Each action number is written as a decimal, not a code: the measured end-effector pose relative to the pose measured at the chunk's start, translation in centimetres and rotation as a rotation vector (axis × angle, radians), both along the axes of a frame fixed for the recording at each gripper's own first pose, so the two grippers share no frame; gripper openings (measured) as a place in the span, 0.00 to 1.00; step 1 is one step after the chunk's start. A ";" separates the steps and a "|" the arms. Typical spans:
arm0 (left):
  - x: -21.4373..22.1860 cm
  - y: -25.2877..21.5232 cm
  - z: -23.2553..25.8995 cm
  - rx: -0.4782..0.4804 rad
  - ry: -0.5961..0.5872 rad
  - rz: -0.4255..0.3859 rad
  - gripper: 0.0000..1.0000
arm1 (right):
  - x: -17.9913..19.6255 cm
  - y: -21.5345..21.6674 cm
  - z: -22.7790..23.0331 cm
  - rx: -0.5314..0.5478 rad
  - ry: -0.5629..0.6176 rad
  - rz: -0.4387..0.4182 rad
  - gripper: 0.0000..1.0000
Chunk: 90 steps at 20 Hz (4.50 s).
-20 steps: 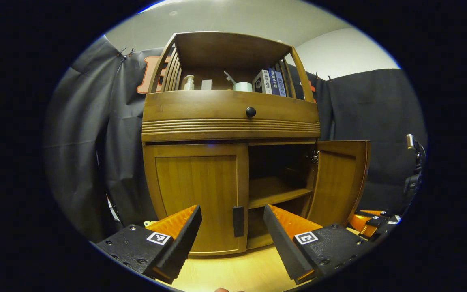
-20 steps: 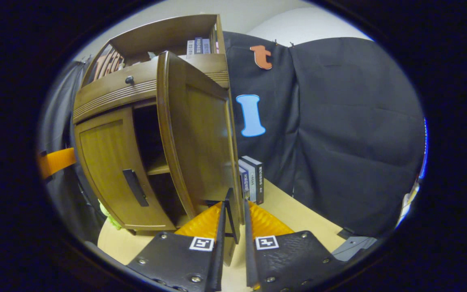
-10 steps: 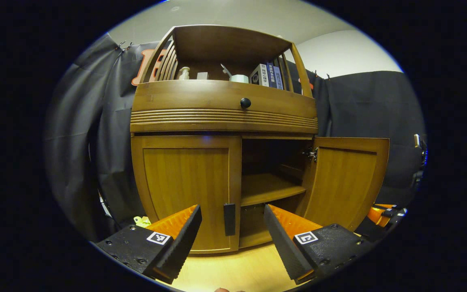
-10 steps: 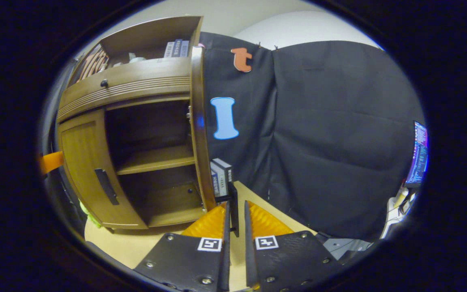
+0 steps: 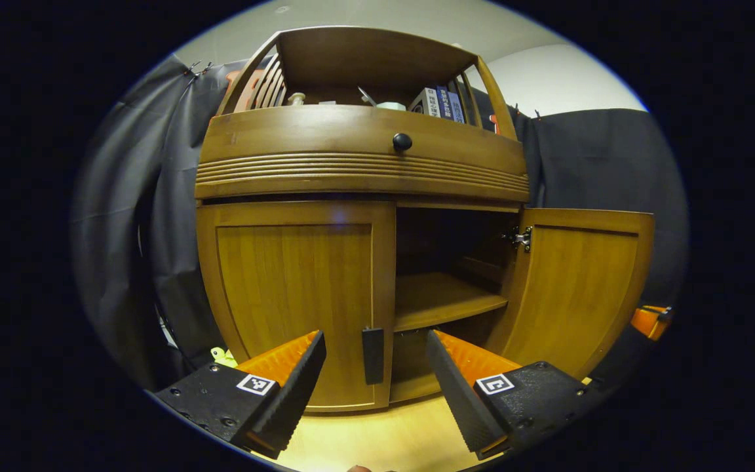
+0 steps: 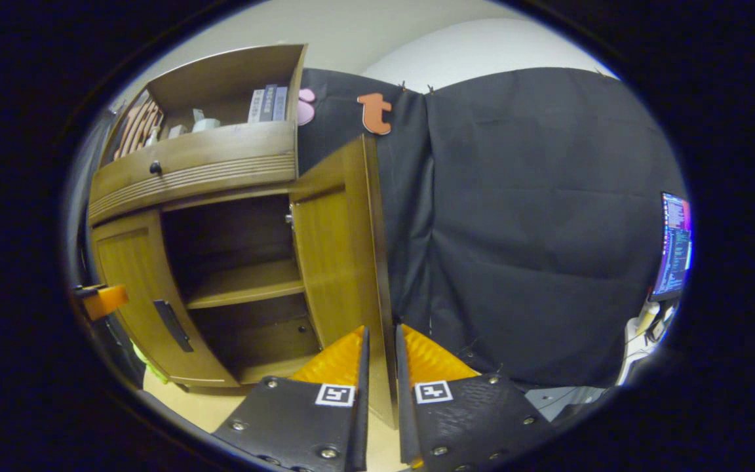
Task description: Open the right door of the double-door shoe cabinet with the right hand, and open the left door with the left hand.
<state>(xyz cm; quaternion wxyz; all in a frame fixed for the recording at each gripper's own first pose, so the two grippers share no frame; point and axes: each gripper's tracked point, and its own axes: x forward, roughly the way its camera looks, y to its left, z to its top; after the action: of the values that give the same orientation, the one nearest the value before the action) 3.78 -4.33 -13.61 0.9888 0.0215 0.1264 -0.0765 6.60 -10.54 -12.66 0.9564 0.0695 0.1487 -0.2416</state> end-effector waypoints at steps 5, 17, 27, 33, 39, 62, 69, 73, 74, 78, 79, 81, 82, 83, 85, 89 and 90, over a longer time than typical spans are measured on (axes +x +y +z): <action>2.9 0.0 -2.4 0.028 0.026 0.014 0.94 | -0.7 -0.1 4.3 -0.007 -0.087 -0.008 0.40; 9.7 0.2 -9.4 0.026 0.137 0.122 0.71 | -2.7 -1.9 8.9 -0.187 -0.120 -0.060 0.87; 10.2 0.2 -10.5 0.017 0.143 0.159 0.36 | -1.8 -1.9 7.6 -0.178 -0.092 -0.027 0.87; 8.6 0.4 -10.3 -0.009 0.149 0.174 0.35 | -0.1 -0.6 7.0 -0.159 -0.092 0.039 0.87; 5.4 0.8 -9.6 -0.032 0.138 0.178 0.34 | 2.3 1.8 6.3 -0.127 -0.100 0.135 0.87; -6.2 6.3 -7.8 -0.180 0.165 0.224 0.35 | 10.8 17.5 3.9 -0.020 -0.107 0.599 0.87; -9.5 9.6 -7.4 -0.277 0.164 0.311 0.34 | 12.1 22.4 2.7 0.046 -0.099 0.713 0.87; -11.1 12.0 -7.6 -0.256 0.169 0.374 0.34 | 11.9 24.1 2.3 0.058 -0.091 0.759 0.87; -11.4 12.7 -7.6 -0.241 0.168 0.392 0.35 | 11.8 24.4 2.3 0.061 -0.090 0.766 0.87; -12.0 14.6 -7.5 -0.225 0.164 0.461 0.29 | 11.7 24.8 1.7 0.076 -0.081 0.782 0.87; -12.3 14.9 -7.0 -0.222 0.160 0.482 0.28 | 11.7 24.9 1.6 0.080 -0.080 0.783 0.87; -11.8 16.0 -6.3 -0.237 0.156 0.509 0.29 | 11.8 24.9 1.5 0.088 -0.078 0.784 0.80; -12.2 16.4 -6.2 -0.243 0.153 0.519 0.29 | 11.8 24.8 1.5 0.091 -0.076 0.784 0.80; -12.4 16.7 -6.2 -0.242 0.151 0.526 0.29 | 11.8 24.8 1.4 0.094 -0.075 0.784 0.80; -12.9 17.0 -6.1 -0.226 0.147 0.536 0.25 | 11.7 24.8 1.2 0.099 -0.073 0.784 0.80; -14.2 18.4 -6.2 -0.185 0.144 0.569 0.29 | 11.9 24.8 0.9 0.107 -0.066 0.788 0.80; -14.4 18.6 -6.1 -0.180 0.142 0.578 0.29 | 11.9 24.8 0.9 0.107 -0.065 0.788 0.80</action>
<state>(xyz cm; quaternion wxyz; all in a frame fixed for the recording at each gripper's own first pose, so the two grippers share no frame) -10.67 14.24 -19.72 0.9562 -0.1081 0.1889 0.1955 18.50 14.29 -11.77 0.9750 0.0645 0.1462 0.1544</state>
